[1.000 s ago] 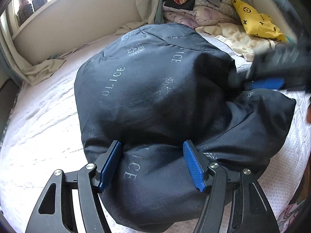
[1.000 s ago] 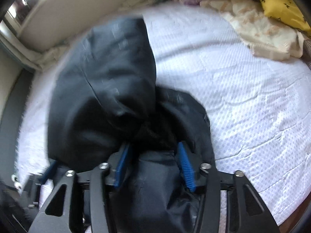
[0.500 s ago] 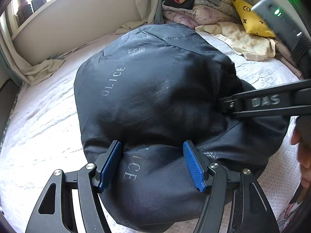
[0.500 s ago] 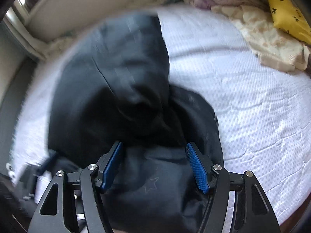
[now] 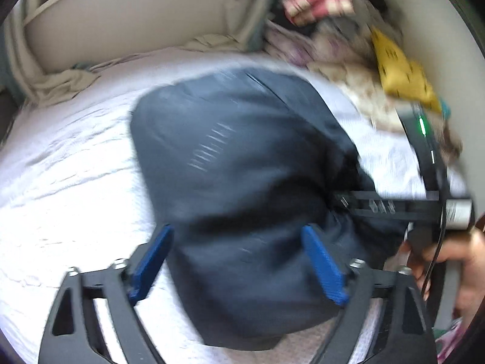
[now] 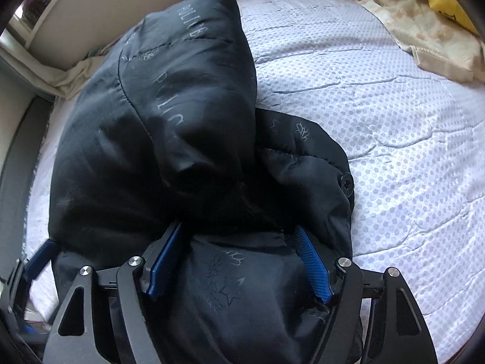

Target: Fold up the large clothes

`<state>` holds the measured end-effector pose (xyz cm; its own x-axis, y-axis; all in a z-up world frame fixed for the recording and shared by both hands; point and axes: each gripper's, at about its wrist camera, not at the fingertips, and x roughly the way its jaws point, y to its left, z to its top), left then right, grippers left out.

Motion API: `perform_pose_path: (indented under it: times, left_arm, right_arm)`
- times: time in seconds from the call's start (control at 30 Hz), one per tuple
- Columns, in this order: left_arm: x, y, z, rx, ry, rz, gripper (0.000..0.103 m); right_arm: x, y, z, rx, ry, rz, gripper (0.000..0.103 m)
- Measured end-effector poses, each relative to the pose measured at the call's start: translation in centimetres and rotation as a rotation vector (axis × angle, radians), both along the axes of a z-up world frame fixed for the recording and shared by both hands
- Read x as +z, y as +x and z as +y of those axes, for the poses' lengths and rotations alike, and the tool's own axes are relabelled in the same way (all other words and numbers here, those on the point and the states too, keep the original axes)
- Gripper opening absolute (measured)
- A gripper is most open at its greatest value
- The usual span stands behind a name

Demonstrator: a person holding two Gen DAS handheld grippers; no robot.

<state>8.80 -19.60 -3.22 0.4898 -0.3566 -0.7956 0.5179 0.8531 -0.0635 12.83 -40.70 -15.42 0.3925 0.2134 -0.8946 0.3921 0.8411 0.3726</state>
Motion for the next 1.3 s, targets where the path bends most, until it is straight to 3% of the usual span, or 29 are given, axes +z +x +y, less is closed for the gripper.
perform_pose_path:
  times: [0.13,0.3,0.47,0.57,0.7,0.83,1.0,1.13,1.3]
  left_arm:
    - [0.8,4.0,3.9,0.053,-0.057,0.069,0.102]
    - [-1.7,7.2,6.3,0.061,-0.106,0.225,0.102]
    - [-4.3,7.6,5.4,0.008,-0.134,0.310,0.102]
    - [-5.3,8.1,5.3,-0.005,-0.235,0.390,0.102]
    - [-6.8,8.1,4.5,-0.039,-0.314,0.483,0.102]
    - [-7.8,7.8,3.2,-0.052,-0.314,0.463,0.103]
    - [-8.8,8.5,3.2,-0.030,-0.380,0.497,0.103]
    - [-7.9,7.9,2.1,-0.047,-0.353,0.429,0.090]
    - [-6.9,7.9,2.1,-0.061,-0.367,0.403,0.076]
  right_arm:
    - [0.1,0.0,-0.6,0.014,0.019,-0.009,0.076]
    - [0.6,0.0,-0.6,0.028,-0.023,-0.004,0.080]
    - [0.9,0.3,0.0,0.024,-0.050,0.002,0.085]
    - [0.7,0.6,-0.3,0.017,-0.023,0.004,0.086]
    - [0.2,0.6,-1.0,0.007,0.024,0.002,0.087]
    - [-0.3,0.4,-1.6,0.001,0.064,0.002,0.089]
    - [-1.3,-0.1,-3.0,-0.003,0.147,-0.012,0.090]
    - [-2.0,-0.3,-3.9,-0.005,0.206,-0.026,0.089]
    - [-2.5,-0.7,-4.5,-0.028,0.305,-0.054,0.074]
